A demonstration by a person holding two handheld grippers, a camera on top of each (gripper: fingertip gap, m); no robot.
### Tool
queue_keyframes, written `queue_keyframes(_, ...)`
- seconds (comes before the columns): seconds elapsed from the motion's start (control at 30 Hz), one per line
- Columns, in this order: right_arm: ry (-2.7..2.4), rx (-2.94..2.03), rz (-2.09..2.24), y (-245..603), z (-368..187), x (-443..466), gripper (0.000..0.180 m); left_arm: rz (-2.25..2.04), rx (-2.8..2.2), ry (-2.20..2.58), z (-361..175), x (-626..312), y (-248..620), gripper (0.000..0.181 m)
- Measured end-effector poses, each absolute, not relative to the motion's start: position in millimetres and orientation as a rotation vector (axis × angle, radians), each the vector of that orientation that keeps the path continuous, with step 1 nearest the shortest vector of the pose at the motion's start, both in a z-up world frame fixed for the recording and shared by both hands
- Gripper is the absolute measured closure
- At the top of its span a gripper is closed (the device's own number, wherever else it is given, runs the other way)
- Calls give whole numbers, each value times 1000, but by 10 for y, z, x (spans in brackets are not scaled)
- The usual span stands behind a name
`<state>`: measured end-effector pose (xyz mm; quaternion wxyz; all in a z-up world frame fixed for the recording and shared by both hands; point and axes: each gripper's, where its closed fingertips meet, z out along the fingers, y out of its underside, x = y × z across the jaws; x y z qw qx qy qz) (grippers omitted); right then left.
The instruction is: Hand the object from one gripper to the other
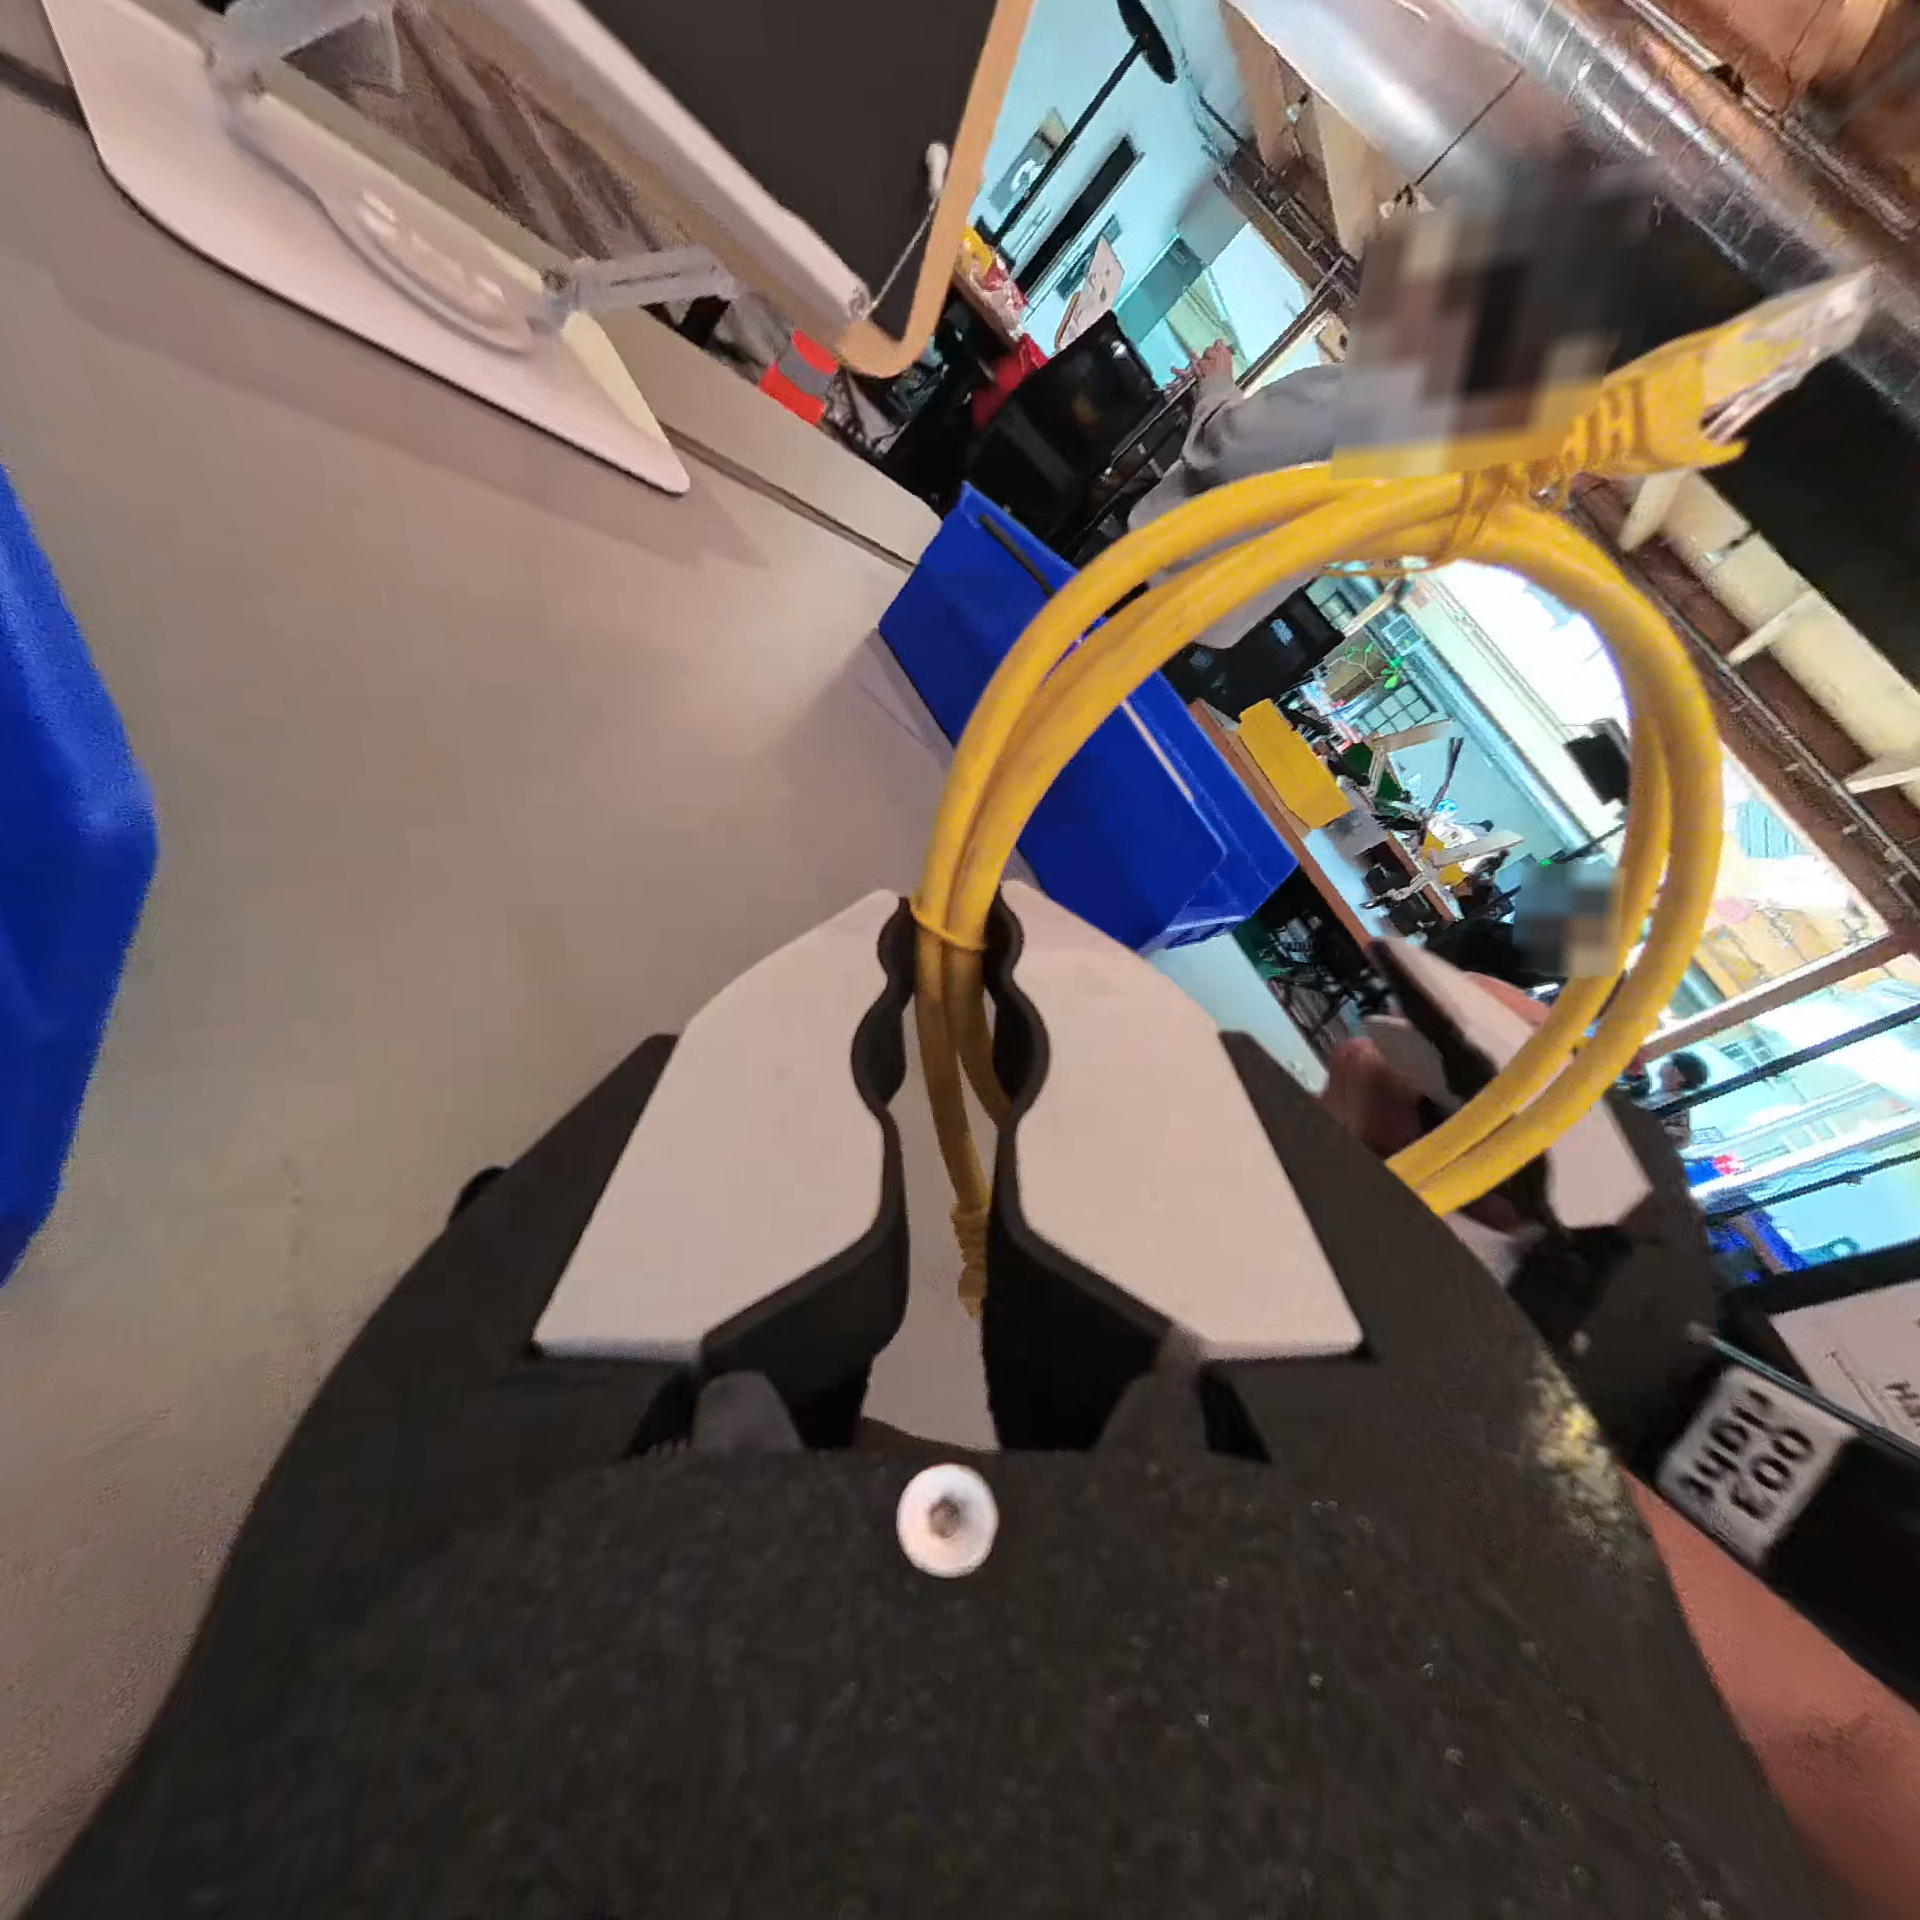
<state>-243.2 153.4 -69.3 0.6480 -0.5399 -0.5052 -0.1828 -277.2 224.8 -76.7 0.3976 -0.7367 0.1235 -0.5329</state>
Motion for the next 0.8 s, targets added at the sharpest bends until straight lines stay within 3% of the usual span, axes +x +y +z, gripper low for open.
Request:
queue_keyframes(0.23,-1139,-1184,-578,1618,-631,-2481,66,-1182,-1940,442,-941,-2661,2187,169)
queue_keyframes(0.37,-1128,-1169,-630,1649,-626,-2414,76,-1102,-1934,550,-988,-2574,2095,169)
queue_keyframes(0.43,-1153,-1135,-675,1618,-651,-2406,100,-1040,-1905,591,-944,-2577,2102,169)
queue_keyframes(0.5,-1181,-1053,-731,1549,-651,-2444,145,-1026,-1881,612,-883,-2575,2098,168)
queue_keyframes(0.53,-1125,-981,-785,1519,-540,-2437,176,-1004,-1886,621,-888,-2585,2100,168)
queue_keyframes(0.57,-1100,-927,-813,1492,-468,-2451,180,-963,-1895,643,-925,-2594,2101,169)
queue_keyframes(0.6,-1130,-953,-761,1481,-522,-2501,178,-927,-1889,678,-958,-2590,2088,169)
queue_keyframes(0.7,-1198,-1198,-367,1383,-805,-2643,152,-1089,-1867,654,-906,-2522,2003,169)
queue_keyframes(0.8,-1105,-1319,-72,1335,-717,-2633,129,-1289,-1858,554,-842,-2530,2013,170)
